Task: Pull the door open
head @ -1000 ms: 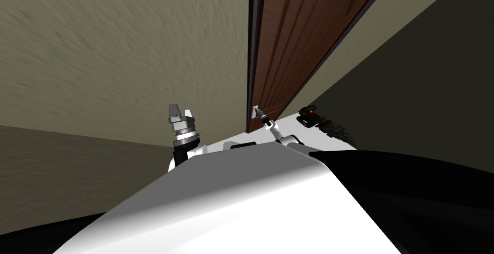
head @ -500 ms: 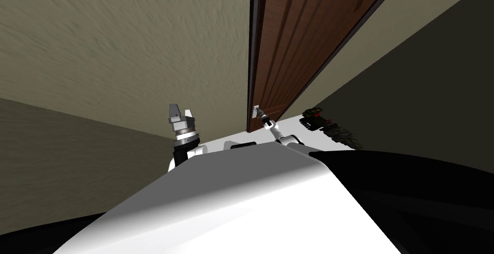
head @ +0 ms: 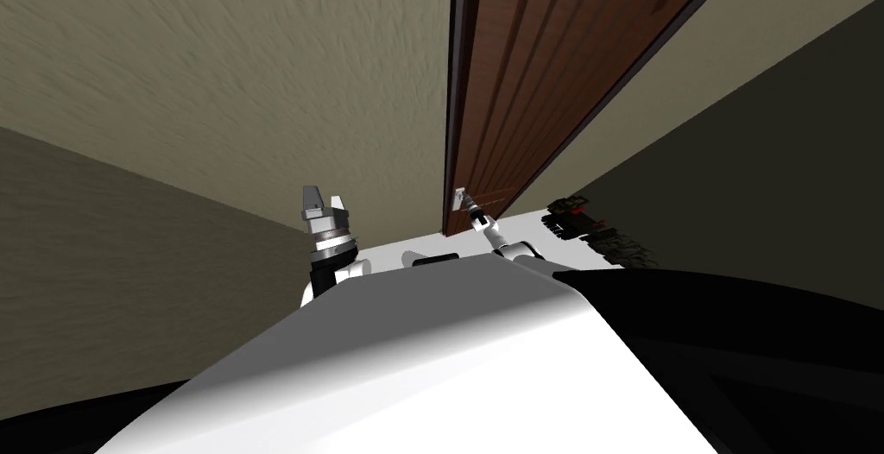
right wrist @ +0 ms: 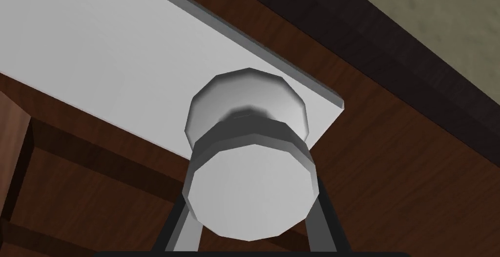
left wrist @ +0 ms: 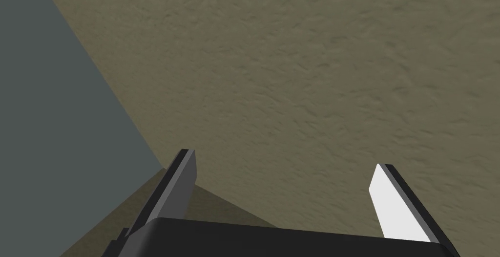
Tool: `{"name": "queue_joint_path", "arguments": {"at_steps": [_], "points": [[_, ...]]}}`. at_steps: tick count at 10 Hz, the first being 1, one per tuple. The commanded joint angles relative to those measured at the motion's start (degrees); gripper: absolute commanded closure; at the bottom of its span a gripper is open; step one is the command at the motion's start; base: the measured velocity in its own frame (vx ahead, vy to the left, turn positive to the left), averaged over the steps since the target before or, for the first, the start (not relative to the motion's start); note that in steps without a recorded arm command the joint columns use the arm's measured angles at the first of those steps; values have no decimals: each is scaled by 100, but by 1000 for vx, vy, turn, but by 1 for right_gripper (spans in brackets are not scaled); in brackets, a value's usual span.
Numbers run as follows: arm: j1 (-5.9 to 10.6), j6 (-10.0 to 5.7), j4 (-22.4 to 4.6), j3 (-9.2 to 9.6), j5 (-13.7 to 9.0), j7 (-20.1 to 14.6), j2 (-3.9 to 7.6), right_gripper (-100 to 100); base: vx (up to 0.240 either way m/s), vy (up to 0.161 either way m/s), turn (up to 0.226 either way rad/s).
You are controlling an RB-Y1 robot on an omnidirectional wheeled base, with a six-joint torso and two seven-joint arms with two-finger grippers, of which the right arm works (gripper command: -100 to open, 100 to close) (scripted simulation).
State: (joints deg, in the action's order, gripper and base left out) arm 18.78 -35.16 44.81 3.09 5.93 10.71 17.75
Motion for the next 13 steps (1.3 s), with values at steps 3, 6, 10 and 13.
{"name": "queue_joint_path", "arguments": {"at_steps": [3, 6, 10, 13], "points": [[6, 25, 46, -11, -403, -521, -32, 100, -68, -54, 114], [-9, 72, 68, -32, -725, -896, -38, 100, -65, -57, 127], [-32, 143, 101, -66, -1217, -1459, -47, 100, -69, -51, 125], [-55, 216, 135, -100, -1713, -1971, -56, 100, -67, -51, 157]]}}
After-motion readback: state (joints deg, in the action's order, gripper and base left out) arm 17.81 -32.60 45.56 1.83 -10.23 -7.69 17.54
